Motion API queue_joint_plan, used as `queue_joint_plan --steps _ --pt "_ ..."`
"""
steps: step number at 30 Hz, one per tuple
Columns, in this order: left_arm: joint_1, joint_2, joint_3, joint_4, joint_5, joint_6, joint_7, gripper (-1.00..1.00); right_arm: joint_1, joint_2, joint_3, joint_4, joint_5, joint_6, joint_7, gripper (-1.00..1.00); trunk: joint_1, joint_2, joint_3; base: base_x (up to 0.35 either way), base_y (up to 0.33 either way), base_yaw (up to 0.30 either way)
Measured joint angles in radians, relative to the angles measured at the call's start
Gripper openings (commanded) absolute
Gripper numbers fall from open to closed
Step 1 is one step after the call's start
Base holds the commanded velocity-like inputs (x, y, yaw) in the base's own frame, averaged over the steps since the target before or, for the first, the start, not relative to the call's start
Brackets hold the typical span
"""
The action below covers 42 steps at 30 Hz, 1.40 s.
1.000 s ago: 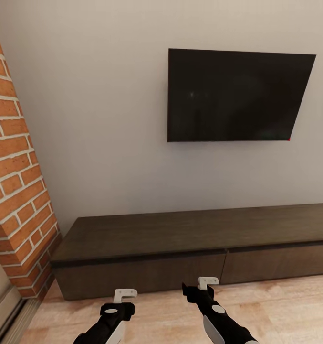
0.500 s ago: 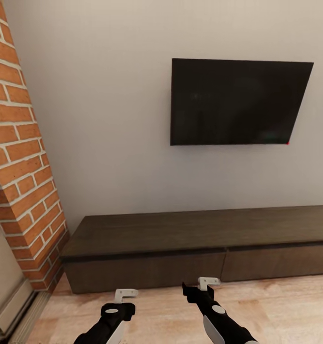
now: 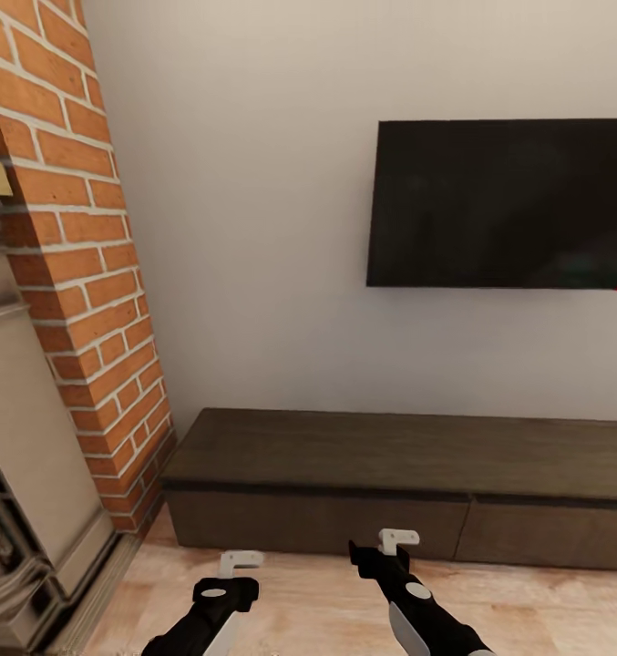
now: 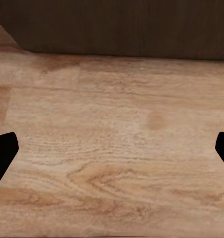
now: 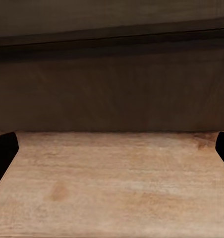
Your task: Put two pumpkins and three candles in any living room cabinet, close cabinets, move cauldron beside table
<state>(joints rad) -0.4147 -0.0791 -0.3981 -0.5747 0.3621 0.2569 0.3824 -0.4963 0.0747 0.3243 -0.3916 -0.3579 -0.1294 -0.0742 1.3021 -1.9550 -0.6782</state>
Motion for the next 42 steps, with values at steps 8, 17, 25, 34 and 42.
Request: queue_joint_plan --steps 8,17,25,34,42 --pt "0.001 0.0 0.0 0.001 -0.002 -0.001 0.002 1.0 0.0 0.001 0.0 0.0 0.0 0.0 0.0 1.0 -0.031 0.056 0.025 -0.185 0.0 0.285" --pt "0.0 0.0 0.0 0.001 -0.002 -0.001 0.003 1.0 0.0 0.001 0.0 0.003 -0.001 0.0 0.0 1.0 -0.065 0.119 0.053 -0.029 0.0 0.285" --pt "0.0 0.0 0.0 0.002 -0.001 -0.001 0.004 1.0 0.0 0.0 0.0 0.003 0.0 0.0 0.0 1.0 -0.096 0.175 0.078 -0.125 0.0 0.285" --pt "0.001 0.0 0.0 0.002 -0.002 -0.002 0.006 1.0 0.0 0.0 0.0 0.003 -0.001 0.0 0.001 1.0 -0.13 0.238 0.107 -0.176 0.0 0.285" --pt "0.001 0.0 0.0 0.002 0.0 -0.002 0.006 1.0 0.0 0.001 0.001 0.004 -0.001 0.0 0.002 1.0 -0.161 0.294 0.132 -0.146 0.0 0.284"
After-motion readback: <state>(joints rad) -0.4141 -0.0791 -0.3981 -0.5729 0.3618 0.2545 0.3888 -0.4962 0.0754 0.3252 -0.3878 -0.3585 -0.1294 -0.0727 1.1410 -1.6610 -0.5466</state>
